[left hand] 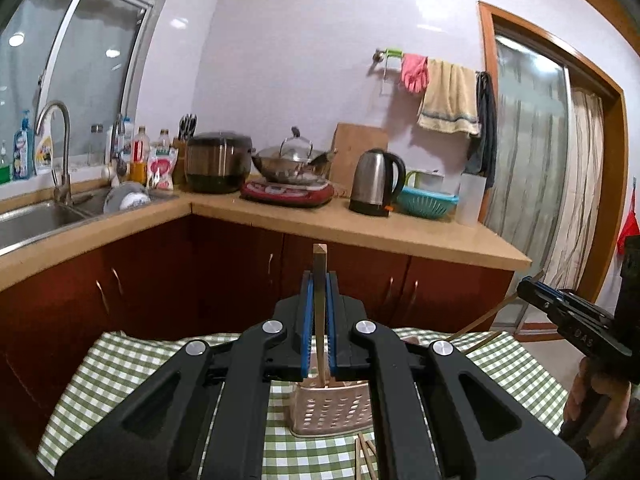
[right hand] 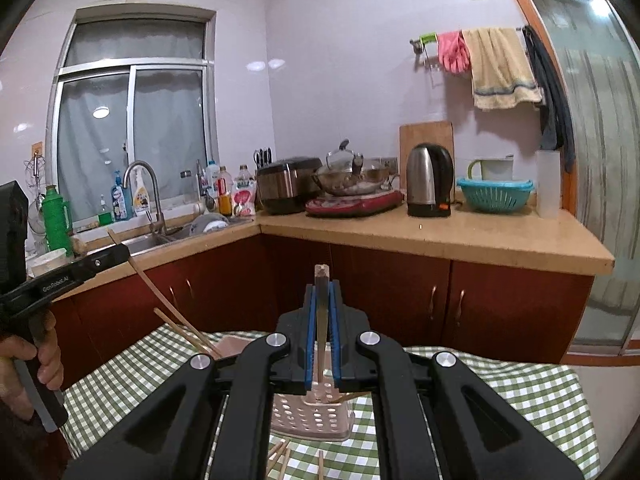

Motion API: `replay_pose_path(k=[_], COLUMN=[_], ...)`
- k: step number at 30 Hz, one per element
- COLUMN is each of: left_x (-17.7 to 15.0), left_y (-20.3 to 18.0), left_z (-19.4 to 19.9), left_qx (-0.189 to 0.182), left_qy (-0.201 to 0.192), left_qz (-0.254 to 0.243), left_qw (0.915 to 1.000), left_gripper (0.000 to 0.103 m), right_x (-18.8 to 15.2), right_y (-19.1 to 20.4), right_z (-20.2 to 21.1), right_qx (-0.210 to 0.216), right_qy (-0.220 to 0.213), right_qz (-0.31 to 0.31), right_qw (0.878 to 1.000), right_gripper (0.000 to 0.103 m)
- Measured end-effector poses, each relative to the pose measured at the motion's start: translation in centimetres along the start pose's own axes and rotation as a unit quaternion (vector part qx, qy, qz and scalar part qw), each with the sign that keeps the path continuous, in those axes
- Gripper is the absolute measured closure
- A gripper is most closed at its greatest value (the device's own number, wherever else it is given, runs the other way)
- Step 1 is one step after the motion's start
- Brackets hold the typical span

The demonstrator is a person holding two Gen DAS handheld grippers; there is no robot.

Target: Organize utensils

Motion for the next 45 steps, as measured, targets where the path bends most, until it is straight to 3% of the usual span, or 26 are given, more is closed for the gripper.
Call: replay_pose_path(k=[8, 17, 18, 21, 22, 25, 28, 37, 45], left_x=[-3.5, -5.7, -5.8, -6.0, -6.0, -5.9, -5.7, -4.0, -2.2], left_y=[1.4, 2.8, 2.9, 3.2, 3.2, 2.8, 2.3, 1.0, -1.1], left_z=[-3.7, -5.6, -5.8, -6.0, -6.0, -6.1, -6.2, -6.0, -3.5], left_qx=[-0.003, -0.004, -0.003, -0.001, -0.006, -0.007, -0.012, -0.035, -0.034], left_qy=[0.045, 0.073, 0.076, 0.076, 0.074, 0.073, 0.071, 0.047, 0.005], left_qz=[0.016, 0.034, 0.035, 0.046, 0.051, 0.045, 0.038, 0.038, 0.002], left_qw=[0.9989, 0.9968, 0.9965, 0.9960, 0.9959, 0.9963, 0.9967, 0.9976, 0.9994], left_gripper=[0.097, 0.095, 0.092, 0.067, 0.065, 0.056, 0.047, 0.038, 0.030], right_x=[-2.8, -4.4, -4.4, -4.5, -4.6, -4.4, -3.8, -2.3, -1.6], right_y=[0.6, 1.1, 1.2, 1.1, 1.1, 1.0, 1.1, 0.8, 0.5], right_z=[-3.5, -5.1, -5.2, -5.4, -5.5, -5.4, -4.9, -2.9, 0.7], right_qx=[0.009, 0.013, 0.013, 0.014, 0.016, 0.011, 0.012, 0.006, 0.001], right_qy=[0.048, 0.070, 0.070, 0.072, 0.074, 0.067, 0.052, 0.013, -0.026], right_qz=[0.002, 0.003, 0.002, -0.002, -0.003, -0.002, -0.002, -0.001, 0.006], right_qw=[0.999, 0.997, 0.997, 0.997, 0.997, 0.998, 0.999, 1.000, 1.000], right_gripper=[0.096, 0.096, 0.096, 0.096, 0.093, 0.071, 0.063, 0.057, 0.057])
Point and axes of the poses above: each gripper's, at about its wrist camera, not at the fingertips, and z roughly against the way its jaws point, y to its left, x to its top, the point moved 7 cm from there along -z, roughly the way its jaws point, and after that the axes turned 15 degrees about -x, right-handed, at the moved point
